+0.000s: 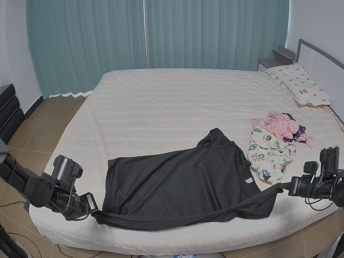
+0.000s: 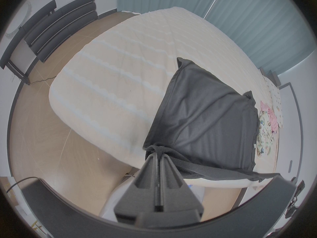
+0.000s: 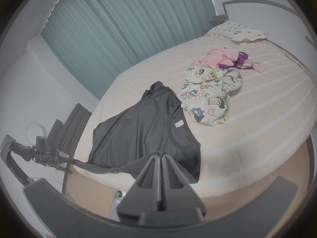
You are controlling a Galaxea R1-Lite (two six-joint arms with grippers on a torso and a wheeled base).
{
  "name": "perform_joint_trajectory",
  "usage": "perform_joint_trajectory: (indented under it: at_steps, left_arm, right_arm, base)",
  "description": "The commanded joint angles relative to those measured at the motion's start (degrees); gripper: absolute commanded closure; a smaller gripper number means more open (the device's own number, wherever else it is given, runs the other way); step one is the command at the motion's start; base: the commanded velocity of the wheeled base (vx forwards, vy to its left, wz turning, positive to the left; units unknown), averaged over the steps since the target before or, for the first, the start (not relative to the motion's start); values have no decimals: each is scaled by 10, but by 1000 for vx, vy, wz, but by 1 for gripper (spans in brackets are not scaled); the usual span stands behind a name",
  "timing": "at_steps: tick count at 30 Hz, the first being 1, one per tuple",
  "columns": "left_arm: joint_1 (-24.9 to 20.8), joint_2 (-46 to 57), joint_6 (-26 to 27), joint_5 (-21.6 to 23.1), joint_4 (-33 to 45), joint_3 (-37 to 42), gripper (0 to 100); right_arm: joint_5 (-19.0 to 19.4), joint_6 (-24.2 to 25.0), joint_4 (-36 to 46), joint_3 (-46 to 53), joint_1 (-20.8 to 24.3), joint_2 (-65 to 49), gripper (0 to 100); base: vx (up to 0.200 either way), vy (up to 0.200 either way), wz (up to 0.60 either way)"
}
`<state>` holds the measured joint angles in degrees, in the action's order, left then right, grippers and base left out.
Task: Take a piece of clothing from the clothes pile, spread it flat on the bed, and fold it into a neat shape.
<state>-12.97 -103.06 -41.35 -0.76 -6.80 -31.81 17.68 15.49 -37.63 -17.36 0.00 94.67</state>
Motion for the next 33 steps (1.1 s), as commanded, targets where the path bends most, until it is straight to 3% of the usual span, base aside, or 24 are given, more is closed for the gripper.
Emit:
perform_joint_trajectory:
  at_steps: [1,13,22,33]
  left_arm:
    - [18,-82,-2,-3,-1,-64,100]
    - [36,-169,-46,-11,0,-175,100]
    - [64,-148,-41,-9,6,-164,100]
    - [53,-152,-42,-4,-1,-168,100]
  right_arm:
    - [-1,2,-3,-54,1,87,100]
    - [-10,9,-8,-151,9,164,100]
    - [-34,26,-52,-167,39,203,100]
    - [-55,29,-76,-162,39,199,100]
  base:
    - [0,0,0]
    - [0,0,0]
    - [0,0,0]
    - [0,0,0]
